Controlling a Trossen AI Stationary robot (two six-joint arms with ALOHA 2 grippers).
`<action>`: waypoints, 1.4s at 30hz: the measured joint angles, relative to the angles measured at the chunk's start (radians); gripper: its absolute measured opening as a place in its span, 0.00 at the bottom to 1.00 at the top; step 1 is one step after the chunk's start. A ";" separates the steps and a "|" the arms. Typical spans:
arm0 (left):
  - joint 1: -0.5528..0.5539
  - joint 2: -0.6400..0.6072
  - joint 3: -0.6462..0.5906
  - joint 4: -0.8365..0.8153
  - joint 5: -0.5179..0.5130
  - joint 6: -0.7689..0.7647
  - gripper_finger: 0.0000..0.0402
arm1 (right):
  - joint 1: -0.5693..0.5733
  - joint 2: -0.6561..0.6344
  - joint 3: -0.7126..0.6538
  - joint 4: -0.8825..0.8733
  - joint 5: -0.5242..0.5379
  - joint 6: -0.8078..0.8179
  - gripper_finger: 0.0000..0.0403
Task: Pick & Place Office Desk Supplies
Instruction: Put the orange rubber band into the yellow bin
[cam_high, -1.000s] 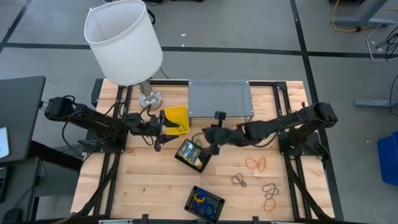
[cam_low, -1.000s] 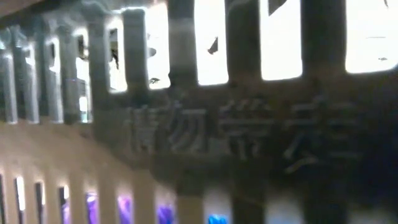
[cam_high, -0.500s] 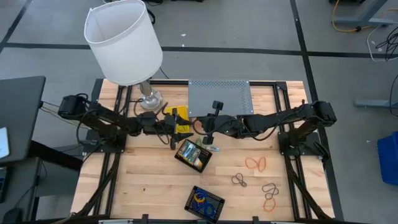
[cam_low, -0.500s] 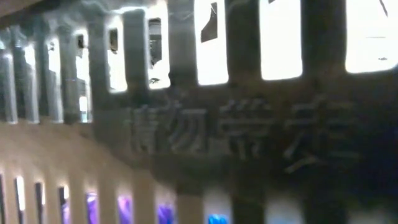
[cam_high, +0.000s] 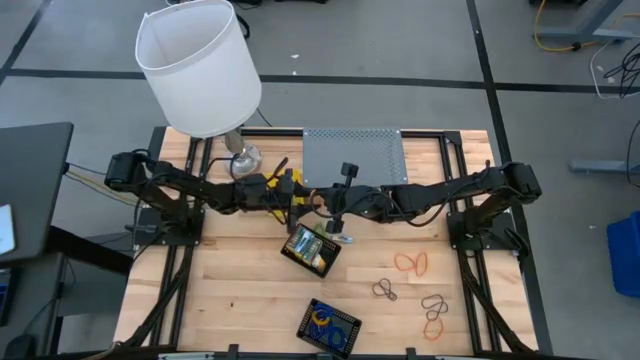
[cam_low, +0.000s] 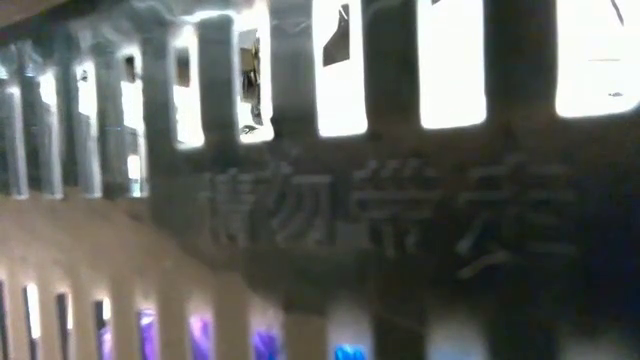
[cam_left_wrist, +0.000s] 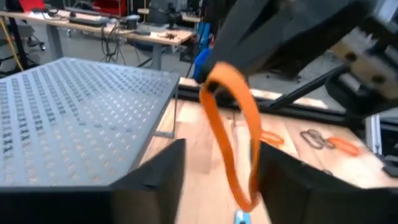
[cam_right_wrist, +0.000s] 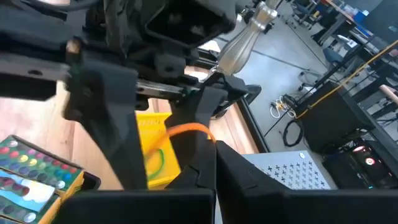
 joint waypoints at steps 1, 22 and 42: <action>0.000 0.000 0.000 -0.008 0.000 0.002 0.38 | 0.000 0.000 0.000 0.001 -0.003 0.000 0.01; -0.003 -0.095 0.000 -0.303 -0.080 0.093 0.01 | 0.003 0.000 0.001 -0.053 -0.225 0.096 0.56; 0.049 -0.343 -0.094 -0.859 -0.279 0.035 0.00 | 0.140 0.000 0.001 -0.253 -0.291 0.267 0.50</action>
